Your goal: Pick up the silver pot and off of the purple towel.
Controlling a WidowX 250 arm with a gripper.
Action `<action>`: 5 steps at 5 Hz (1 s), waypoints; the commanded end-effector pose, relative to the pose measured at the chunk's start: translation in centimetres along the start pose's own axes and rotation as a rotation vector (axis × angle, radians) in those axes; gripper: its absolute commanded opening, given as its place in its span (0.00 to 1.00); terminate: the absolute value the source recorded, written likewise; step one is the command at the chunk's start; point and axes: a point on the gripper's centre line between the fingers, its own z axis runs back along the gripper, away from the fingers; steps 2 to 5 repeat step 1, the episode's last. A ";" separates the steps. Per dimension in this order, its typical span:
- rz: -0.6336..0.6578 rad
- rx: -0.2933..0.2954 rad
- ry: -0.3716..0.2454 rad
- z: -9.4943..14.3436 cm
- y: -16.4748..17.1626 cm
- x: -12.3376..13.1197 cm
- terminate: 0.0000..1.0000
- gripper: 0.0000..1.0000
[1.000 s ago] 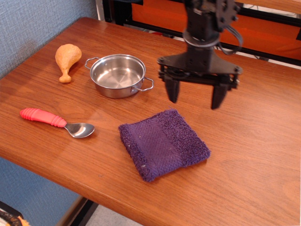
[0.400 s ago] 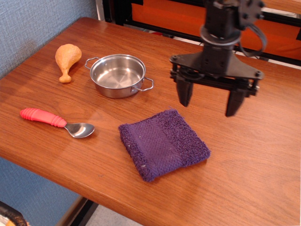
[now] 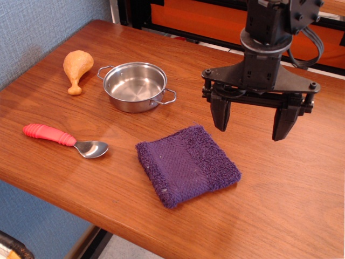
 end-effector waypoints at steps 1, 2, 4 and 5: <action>-0.002 -0.027 -0.039 1.9 1.2 -1.1 1.00 1.00; -0.002 -0.027 -0.039 1.9 1.2 -1.1 1.00 1.00; -0.002 -0.027 -0.039 1.9 1.2 -1.1 1.00 1.00; -0.002 -0.027 -0.039 1.9 1.2 -1.1 1.00 1.00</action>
